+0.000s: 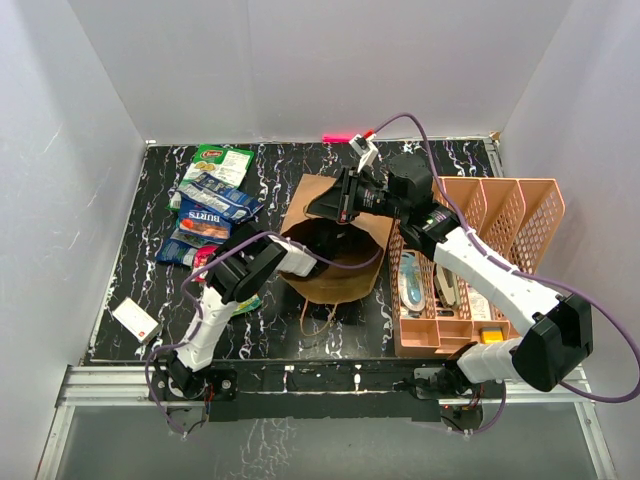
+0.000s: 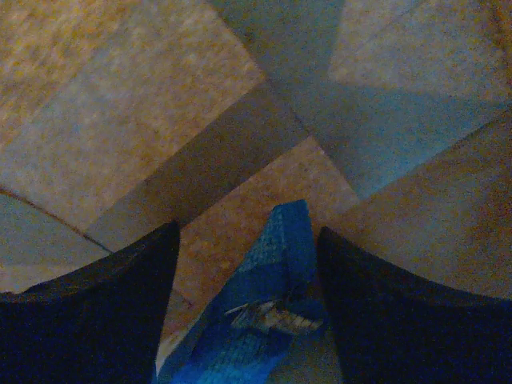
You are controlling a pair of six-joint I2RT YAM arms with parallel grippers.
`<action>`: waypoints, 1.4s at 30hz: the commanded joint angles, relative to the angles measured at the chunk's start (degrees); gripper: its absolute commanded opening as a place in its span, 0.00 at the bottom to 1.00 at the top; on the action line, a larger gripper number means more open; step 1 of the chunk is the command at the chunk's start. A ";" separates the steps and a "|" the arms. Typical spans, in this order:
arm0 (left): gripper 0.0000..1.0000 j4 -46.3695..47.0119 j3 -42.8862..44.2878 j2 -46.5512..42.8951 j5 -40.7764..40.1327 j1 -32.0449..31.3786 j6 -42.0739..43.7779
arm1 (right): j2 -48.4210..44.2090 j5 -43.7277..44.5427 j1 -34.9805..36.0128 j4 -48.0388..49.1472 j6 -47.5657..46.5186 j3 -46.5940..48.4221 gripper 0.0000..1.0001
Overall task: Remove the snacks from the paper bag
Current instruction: Take out the snack from the paper bag.
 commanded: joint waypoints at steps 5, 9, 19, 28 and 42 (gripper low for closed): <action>0.36 -2.85 3.38 0.38 -0.55 0.17 4.30 | -0.92 1.77 0.83 1.13 -0.84 3.93 0.08; 0.29 -3.37 0.76 -2.28 -0.05 0.17 3.82 | -1.32 2.77 0.83 0.82 -1.55 3.58 0.08; 0.08 -12.12 -5.76 -14.98 5.15 -0.26 -3.22 | -1.18 4.78 0.82 0.01 -3.24 3.92 0.08; 0.05 -16.95 -14.19 -25.44 10.30 -1.92 -10.22 | -1.79 7.90 0.75 -0.34 -4.82 5.41 0.08; 0.03 -24.59 -19.30 -34.45 9.31 -8.30 -14.79 | -2.27 11.13 0.71 -0.16 -5.85 4.93 0.08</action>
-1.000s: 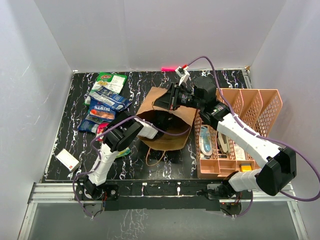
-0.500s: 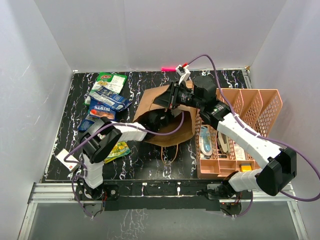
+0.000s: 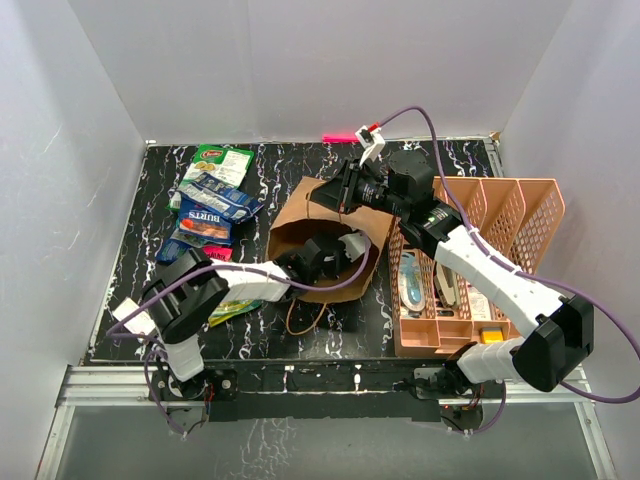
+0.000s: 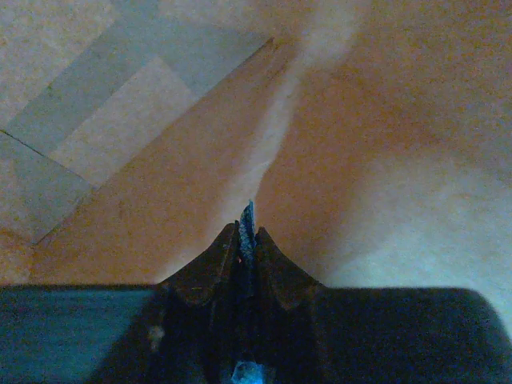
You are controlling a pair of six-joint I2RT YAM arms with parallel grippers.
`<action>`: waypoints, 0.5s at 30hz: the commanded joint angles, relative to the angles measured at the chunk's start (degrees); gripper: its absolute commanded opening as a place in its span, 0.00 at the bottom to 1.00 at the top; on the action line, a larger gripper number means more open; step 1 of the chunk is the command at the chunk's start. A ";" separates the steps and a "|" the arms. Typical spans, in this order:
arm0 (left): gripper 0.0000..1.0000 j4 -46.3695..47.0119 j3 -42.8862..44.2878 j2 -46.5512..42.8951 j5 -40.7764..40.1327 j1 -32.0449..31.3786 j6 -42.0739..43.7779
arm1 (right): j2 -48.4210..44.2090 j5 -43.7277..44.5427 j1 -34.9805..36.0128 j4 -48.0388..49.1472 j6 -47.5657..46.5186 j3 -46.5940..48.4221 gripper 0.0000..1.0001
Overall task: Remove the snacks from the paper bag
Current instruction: Take out the snack from the paper bag.
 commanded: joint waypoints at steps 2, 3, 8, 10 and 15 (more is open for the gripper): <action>0.03 -3.31 -1.11 -8.89 1.24 -2.26 -3.93 | -2.71 3.00 0.15 2.15 -1.20 1.76 0.08; 0.03 -3.99 -1.47 -9.84 1.43 -2.57 -4.42 | -2.90 3.46 0.15 2.16 -1.20 1.59 0.08; 0.03 -6.50 -5.43 -16.03 2.79 -3.43 -8.47 | -4.81 6.50 -0.07 2.24 -1.72 1.04 0.08; 0.03 -7.82 -7.37 -19.05 3.15 -3.71 -9.74 | -5.72 8.07 -0.11 2.24 -2.02 0.71 0.08; 0.03 -12.88 -10.44 -28.33 4.63 -4.14 -12.38 | -7.05 10.92 -0.28 2.58 -2.16 -0.74 0.08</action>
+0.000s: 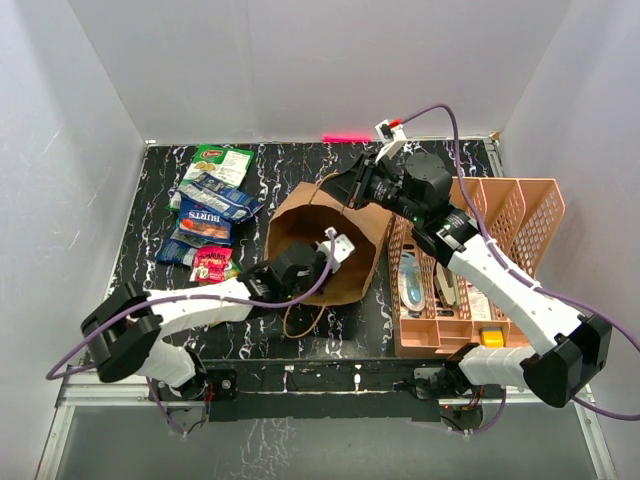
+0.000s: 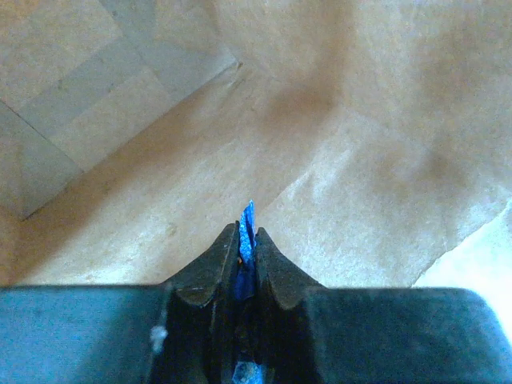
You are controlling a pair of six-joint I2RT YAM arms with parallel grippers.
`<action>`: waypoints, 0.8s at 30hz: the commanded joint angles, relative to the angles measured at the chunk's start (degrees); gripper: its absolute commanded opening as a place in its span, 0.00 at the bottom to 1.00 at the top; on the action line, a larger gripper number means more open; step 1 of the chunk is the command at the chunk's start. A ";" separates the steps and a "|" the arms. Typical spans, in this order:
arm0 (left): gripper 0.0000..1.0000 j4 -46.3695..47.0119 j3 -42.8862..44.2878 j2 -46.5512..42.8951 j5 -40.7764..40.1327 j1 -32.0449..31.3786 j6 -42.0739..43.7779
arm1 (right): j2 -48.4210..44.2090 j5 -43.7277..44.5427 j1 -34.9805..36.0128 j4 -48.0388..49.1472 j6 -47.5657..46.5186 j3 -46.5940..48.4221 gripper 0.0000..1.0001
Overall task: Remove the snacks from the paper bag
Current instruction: Take out the snack from the paper bag, then place the snack at the center of the board.
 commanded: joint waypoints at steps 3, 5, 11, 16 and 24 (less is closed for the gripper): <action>0.03 -7.02 -1.66 -13.27 3.13 -0.63 -4.08 | -2.25 3.57 -0.36 3.05 -0.87 -0.97 0.08; 0.03 -8.59 -1.10 -16.55 3.42 -0.64 -4.27 | -1.92 3.17 -0.34 3.10 -0.79 -1.41 0.08; 0.00 -12.62 2.25 -23.04 3.04 -0.64 -4.33 | -1.18 1.58 -0.32 3.55 0.07 -3.41 0.08; 0.00 -15.08 6.26 -24.12 3.88 -0.64 -4.56 | -0.39 0.07 -0.36 4.11 0.62 -4.26 0.08; 0.00 -20.82 14.27 -27.68 3.59 -0.64 -3.57 | -1.17 1.49 -0.40 3.89 -0.22 -5.22 0.08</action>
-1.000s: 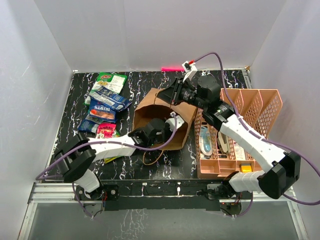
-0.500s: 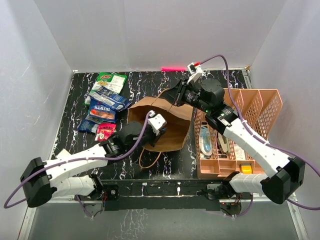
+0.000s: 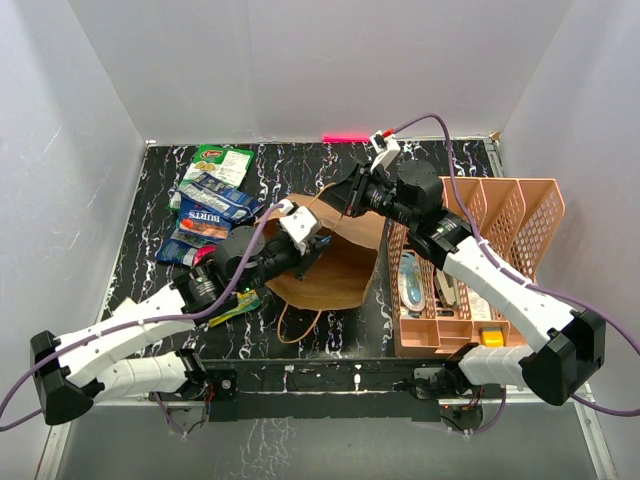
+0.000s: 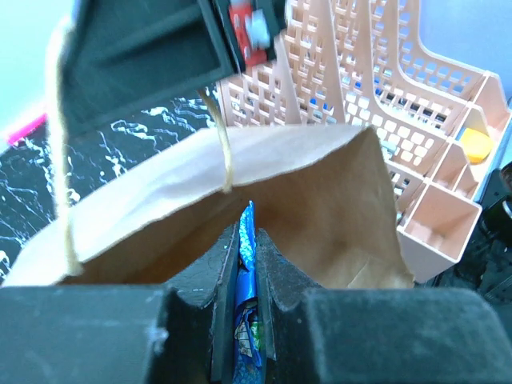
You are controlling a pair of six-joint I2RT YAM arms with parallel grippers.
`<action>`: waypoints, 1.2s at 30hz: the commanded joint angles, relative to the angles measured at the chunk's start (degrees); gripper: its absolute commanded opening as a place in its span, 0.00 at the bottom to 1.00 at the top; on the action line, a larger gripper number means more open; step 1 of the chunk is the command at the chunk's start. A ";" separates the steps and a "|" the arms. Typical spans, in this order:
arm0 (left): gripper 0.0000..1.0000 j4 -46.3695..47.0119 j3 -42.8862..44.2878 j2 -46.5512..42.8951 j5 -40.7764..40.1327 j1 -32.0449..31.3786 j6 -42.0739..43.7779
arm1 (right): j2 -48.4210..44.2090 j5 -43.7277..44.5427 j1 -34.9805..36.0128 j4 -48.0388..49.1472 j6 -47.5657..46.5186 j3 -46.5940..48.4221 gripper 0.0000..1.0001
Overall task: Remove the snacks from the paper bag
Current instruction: Place the snack at the center of the board.
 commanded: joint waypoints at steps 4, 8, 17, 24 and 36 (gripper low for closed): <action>0.00 -6.74 10.45 -9.24 -4.59 -0.23 5.22 | -2.20 2.57 -0.64 2.36 -1.15 -2.10 0.08; 0.00 -4.70 13.56 -14.54 -11.98 -0.23 10.03 | -2.62 3.17 -0.94 2.35 -1.57 -2.97 0.08; 0.00 -0.94 11.07 -10.94 -46.30 -0.25 17.26 | -1.84 2.37 -1.17 2.35 -1.62 -3.44 0.08; 0.00 -16.78 10.39 -0.99 -39.12 19.23 0.93 | -2.21 1.98 -1.41 2.19 -1.49 -4.07 0.08; 0.00 -16.23 -4.35 4.06 -33.20 33.31 -12.74 | -2.52 1.51 -1.69 2.05 -0.93 -4.08 0.08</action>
